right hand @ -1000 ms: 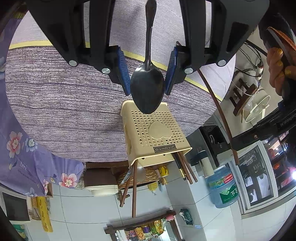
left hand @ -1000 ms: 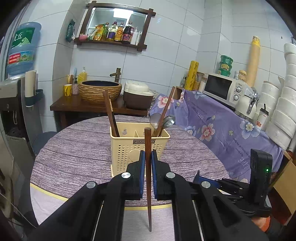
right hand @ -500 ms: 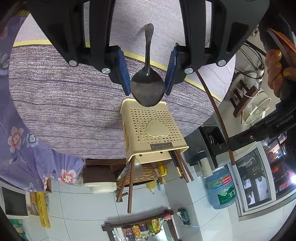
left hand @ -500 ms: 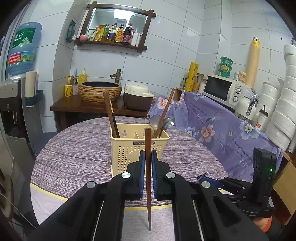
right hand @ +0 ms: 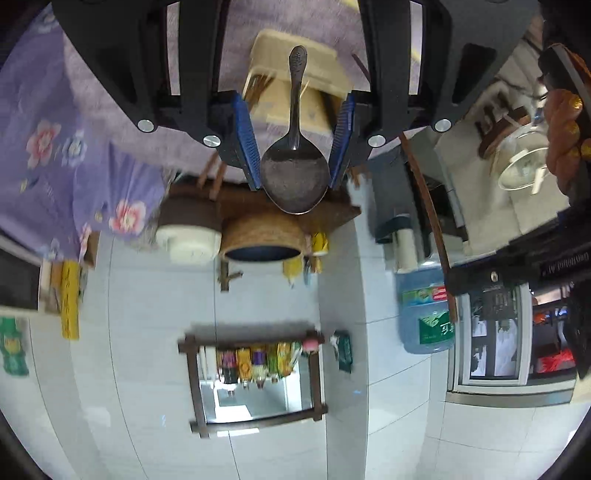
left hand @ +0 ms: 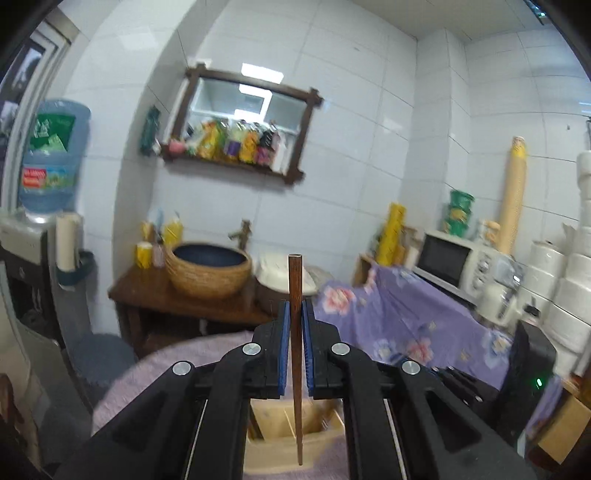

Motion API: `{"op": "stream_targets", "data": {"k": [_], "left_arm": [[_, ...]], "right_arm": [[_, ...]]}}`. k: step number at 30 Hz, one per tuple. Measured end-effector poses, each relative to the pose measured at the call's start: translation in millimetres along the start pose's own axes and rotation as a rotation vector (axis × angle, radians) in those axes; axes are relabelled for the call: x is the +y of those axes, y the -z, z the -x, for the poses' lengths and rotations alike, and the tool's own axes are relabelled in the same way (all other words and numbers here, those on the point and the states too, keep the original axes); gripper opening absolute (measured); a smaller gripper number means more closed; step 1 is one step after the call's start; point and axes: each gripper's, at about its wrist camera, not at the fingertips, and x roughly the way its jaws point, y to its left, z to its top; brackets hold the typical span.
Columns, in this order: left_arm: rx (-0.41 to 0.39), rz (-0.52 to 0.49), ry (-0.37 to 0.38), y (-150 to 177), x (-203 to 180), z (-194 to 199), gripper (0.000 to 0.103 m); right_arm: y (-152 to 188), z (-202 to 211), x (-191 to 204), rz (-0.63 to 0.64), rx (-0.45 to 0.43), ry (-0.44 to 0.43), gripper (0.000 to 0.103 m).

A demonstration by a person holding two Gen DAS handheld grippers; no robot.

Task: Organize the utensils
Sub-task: 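Lower the chopstick and spoon into the holder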

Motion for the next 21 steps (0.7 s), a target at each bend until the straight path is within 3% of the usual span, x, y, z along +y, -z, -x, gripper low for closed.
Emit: {"op": "stream_targets", "data": {"k": [4,9,21], "left_arm": [[-0.004,0.005,-0.044,-1,3,-31,0.008],[0.030,0.001,-0.102,39,8,-60,0.008],[0.171,0.011,-0.097,117,25,-76,0.008]], "right_arm": [[0,-31,0,-0.012,0.010,0.029,0.038],[41,-59,5,0.019,0.041,0.077,0.038],[115,-77,10,0.050,0.161,0.097,0.038]]}}
